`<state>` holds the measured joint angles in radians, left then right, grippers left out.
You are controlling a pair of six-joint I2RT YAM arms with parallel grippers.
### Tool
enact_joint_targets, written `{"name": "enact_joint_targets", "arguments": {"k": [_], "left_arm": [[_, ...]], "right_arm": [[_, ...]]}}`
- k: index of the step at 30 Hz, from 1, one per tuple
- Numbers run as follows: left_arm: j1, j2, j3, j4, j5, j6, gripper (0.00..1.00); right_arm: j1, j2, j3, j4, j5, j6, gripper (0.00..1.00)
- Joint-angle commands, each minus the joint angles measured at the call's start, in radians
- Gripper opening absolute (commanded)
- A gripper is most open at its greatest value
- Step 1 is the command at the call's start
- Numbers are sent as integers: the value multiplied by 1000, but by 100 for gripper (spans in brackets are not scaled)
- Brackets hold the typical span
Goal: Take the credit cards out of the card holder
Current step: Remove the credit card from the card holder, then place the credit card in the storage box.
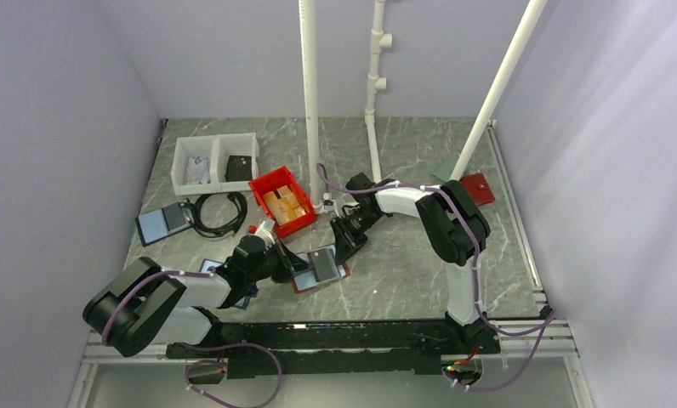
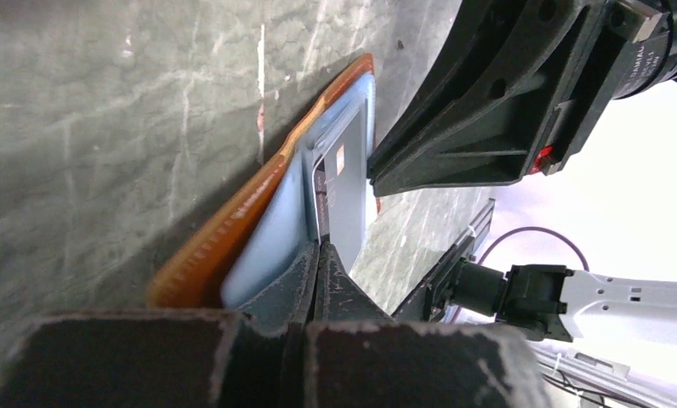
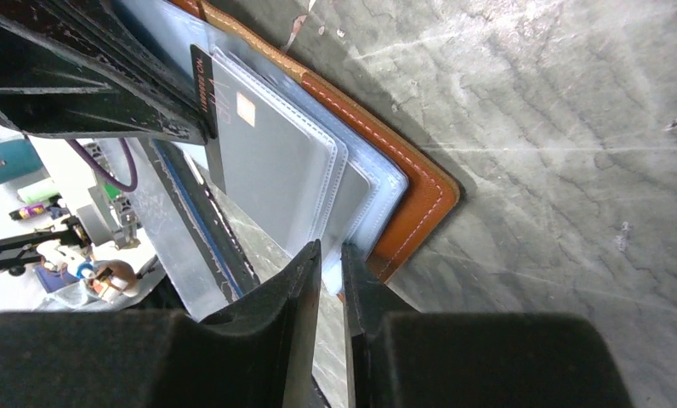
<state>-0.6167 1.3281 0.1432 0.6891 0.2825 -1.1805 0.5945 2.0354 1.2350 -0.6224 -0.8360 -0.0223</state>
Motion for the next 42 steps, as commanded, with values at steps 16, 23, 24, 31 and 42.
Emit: {"name": "enact_joint_targets", "arguments": {"k": [16,23,24,31,42], "left_arm": [[62,-166,1,-262,39,106,0],[67,-239,8,-331,49,179,0],[68,-255,10,-340,51,195,0],[68,-414,13,-447,31,274,0],[67,-615,16,-517,43,353,0]], "right_arm": [[2,37,-1,11,165,-75,21],[2,-43,-5,18,114,-110,30],[2,-56,-6,18,110,-117,31],[2,-126,-2,-3,94,-177,36],[2,-200,12,-70,-5,-312,43]]}}
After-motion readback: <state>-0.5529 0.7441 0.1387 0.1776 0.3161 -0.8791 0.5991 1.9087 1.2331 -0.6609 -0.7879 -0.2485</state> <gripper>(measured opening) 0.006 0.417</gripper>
